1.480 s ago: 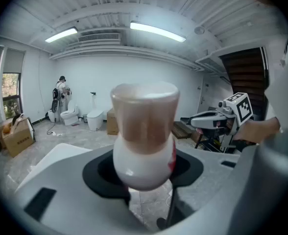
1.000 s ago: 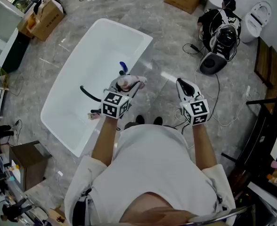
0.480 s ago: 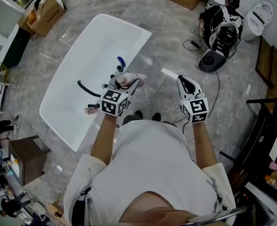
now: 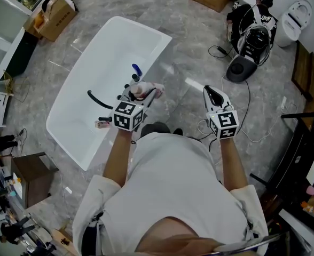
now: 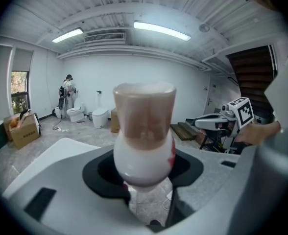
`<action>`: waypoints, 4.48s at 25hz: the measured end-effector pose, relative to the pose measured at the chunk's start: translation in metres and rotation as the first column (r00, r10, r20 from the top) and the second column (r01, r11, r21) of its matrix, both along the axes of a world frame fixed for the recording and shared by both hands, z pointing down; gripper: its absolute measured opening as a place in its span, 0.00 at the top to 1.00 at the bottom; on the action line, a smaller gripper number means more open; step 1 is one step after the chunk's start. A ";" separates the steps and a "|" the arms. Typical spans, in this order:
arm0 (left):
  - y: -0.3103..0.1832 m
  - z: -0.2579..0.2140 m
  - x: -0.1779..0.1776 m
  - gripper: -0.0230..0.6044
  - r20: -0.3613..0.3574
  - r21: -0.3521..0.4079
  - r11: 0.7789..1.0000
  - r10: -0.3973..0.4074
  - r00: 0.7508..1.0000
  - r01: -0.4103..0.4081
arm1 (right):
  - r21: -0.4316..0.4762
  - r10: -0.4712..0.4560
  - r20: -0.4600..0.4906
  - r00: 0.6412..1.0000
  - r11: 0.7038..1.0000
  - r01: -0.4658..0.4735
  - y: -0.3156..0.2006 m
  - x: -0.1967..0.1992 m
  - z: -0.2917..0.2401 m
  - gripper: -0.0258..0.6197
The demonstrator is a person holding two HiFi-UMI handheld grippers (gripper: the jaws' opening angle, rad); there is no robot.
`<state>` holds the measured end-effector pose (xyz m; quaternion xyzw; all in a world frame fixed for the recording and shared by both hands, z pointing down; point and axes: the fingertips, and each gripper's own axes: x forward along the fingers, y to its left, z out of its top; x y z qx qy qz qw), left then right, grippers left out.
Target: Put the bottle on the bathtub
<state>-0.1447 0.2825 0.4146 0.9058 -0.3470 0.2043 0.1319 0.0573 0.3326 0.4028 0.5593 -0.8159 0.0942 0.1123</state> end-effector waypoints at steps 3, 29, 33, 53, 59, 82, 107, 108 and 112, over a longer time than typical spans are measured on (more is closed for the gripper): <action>-0.002 0.002 0.005 0.61 0.002 -0.002 1.000 -0.003 1.000 0.003 | -0.002 0.001 0.009 1.000 1.000 -0.001 -0.004 0.006 0.000 0.91; -0.204 0.043 0.015 0.61 0.016 -0.080 0.996 0.033 0.999 -0.031 | -0.112 0.051 0.026 0.998 0.993 -0.048 -0.197 0.011 0.025 0.91; -0.259 0.052 0.023 0.61 0.027 -0.090 0.994 0.070 0.997 -0.067 | -0.129 0.064 0.030 0.997 0.990 -0.060 -0.250 0.013 0.031 0.91; -0.439 0.101 0.051 0.61 0.042 -0.166 0.980 0.120 0.992 -0.112 | -0.275 0.102 0.023 0.994 0.957 -0.092 -0.432 0.016 0.085 0.91; -0.466 0.119 0.060 0.61 0.058 -0.194 0.978 0.084 0.995 -0.072 | -0.310 0.072 0.030 0.997 0.949 -0.059 -0.467 0.026 0.101 0.91; -0.560 0.253 0.114 0.61 0.160 -0.208 0.933 -0.262 0.952 0.292 | -0.376 -0.275 0.088 0.957 0.881 0.287 -0.578 0.069 0.233 0.91; -0.632 0.466 0.116 0.61 0.278 -0.185 0.913 -0.306 0.911 0.363 | -0.421 -0.392 0.196 0.899 0.794 0.438 -0.631 0.047 0.413 0.91; -0.633 0.471 0.116 0.61 0.280 -0.189 0.913 -0.303 0.911 0.361 | -0.424 -0.392 0.197 0.899 0.793 0.438 -0.632 0.046 0.417 0.91; -0.635 0.484 0.119 0.61 0.291 -0.193 0.916 -0.288 0.912 0.351 | -0.431 -0.386 0.204 0.900 0.790 0.436 -0.634 0.048 0.428 0.91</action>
